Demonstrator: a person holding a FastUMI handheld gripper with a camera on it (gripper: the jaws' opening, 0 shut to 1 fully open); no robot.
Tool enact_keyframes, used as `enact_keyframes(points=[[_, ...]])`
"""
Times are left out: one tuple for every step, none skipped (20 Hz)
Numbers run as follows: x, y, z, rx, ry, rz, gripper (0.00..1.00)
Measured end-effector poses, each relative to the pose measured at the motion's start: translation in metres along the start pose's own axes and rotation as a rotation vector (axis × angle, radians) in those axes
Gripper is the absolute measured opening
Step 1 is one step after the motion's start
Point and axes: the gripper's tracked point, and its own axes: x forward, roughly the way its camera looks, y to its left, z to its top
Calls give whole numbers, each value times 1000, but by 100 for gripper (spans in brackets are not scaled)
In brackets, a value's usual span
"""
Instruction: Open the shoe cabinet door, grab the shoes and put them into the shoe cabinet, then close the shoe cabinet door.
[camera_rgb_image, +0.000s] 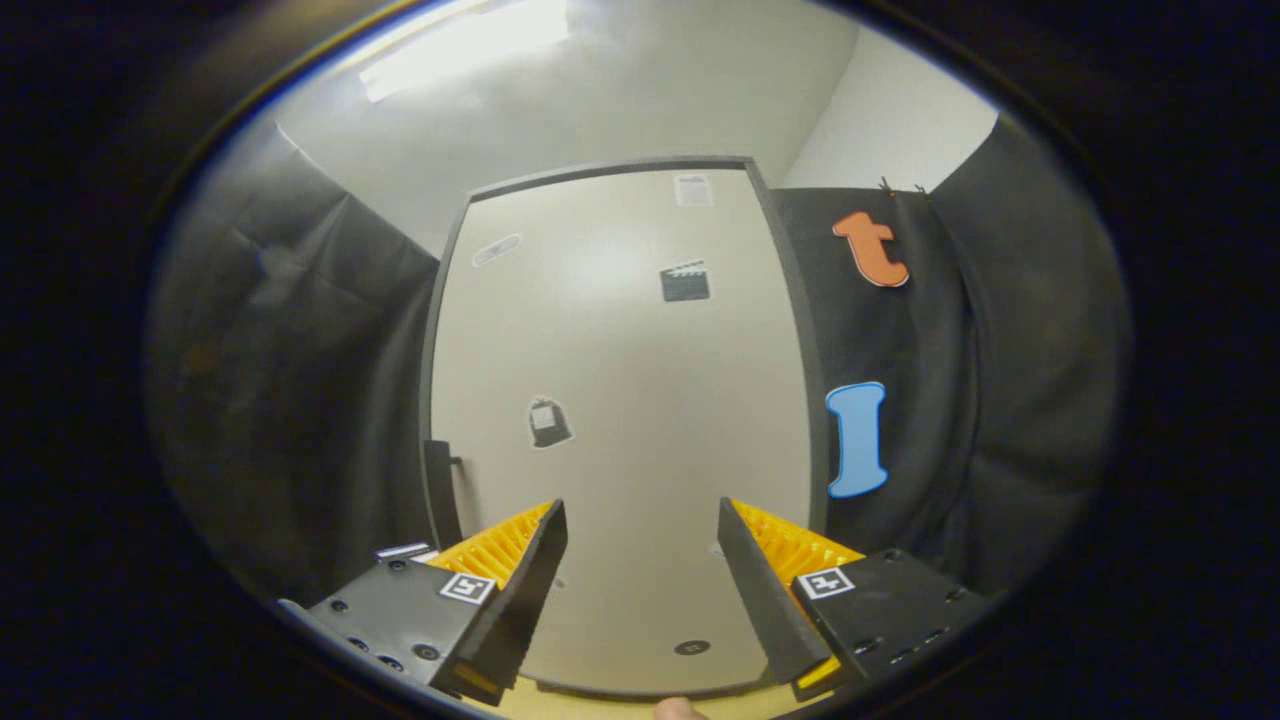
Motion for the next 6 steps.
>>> enact_keyframes(points=[[-3, -16, 2, -2, 4, 0, 93], [-6, -30, 3, -2, 8, 0, 93], [-8, -45, 5, -2, 9, -1, 93], [-10, -60, 7, -4, 8, -4, 93], [-12, -75, 9, -7, 6, -8, 93], [-12, -90, 11, -11, 3, -11, 93]])
